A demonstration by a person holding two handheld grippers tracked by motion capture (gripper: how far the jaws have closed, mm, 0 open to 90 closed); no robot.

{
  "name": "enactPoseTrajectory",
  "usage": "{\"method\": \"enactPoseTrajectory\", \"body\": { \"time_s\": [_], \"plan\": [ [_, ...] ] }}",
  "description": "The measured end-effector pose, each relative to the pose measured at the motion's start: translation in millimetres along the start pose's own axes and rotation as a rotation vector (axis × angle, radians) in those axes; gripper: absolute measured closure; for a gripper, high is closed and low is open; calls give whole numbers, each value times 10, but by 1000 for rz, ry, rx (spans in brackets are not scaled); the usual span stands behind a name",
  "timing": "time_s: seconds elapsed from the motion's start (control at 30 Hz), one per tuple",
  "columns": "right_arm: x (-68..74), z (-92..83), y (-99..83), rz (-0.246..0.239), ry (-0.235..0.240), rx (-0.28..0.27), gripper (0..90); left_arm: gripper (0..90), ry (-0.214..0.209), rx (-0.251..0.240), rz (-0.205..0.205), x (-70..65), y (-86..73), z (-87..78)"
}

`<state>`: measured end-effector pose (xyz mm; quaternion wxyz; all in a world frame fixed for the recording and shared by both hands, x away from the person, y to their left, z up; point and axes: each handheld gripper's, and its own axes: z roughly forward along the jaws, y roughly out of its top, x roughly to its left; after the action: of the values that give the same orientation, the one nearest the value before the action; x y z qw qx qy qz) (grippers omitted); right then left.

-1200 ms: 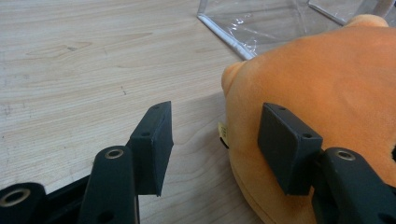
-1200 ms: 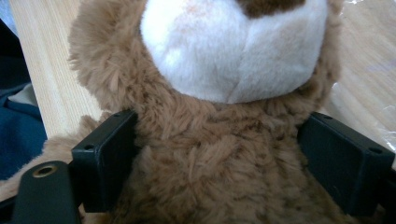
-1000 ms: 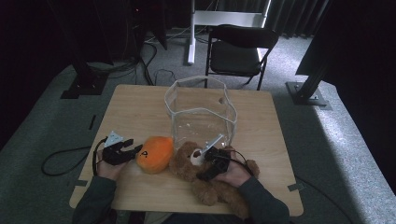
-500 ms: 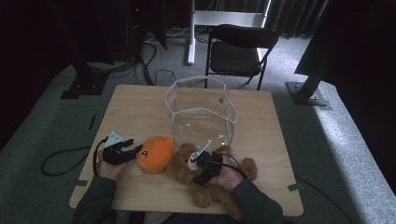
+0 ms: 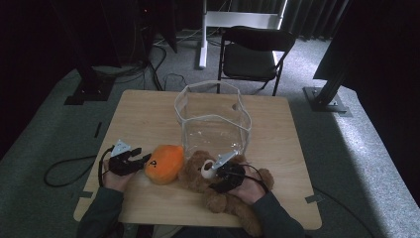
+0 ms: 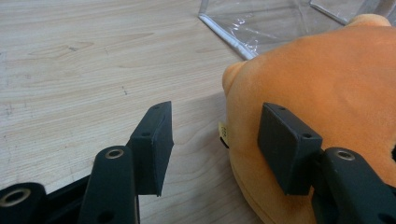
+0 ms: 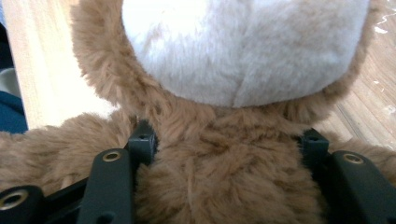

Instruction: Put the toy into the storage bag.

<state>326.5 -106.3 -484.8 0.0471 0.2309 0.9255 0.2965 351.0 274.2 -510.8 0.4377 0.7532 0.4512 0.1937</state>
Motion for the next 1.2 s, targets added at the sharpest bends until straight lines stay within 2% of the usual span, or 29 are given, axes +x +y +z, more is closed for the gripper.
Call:
{"method": "enactPoseTrajectory", "body": {
  "time_s": [0.2, 0.43, 0.77, 0.97, 1.2],
  "plan": [
    [11, -39, -35, 0, -10, -33, 424, 457, 1, -2, 1, 1, -4, -4],
    [-3, -101, -82, 7, 1, -71, 425, 457, 1, -2, -2, 2, -6, -4],
    [-19, -221, -121, 24, -19, -121, 435, 457, 2, -3, 0, 2, -6, -4],
    [4, -293, -123, 11, -39, -152, 446, 457, 2, -3, 0, 3, -6, -4],
    [0, -363, -146, 13, -55, -212, 455, 457, 3, -3, 1, 3, -5, -5]
  ]
}}
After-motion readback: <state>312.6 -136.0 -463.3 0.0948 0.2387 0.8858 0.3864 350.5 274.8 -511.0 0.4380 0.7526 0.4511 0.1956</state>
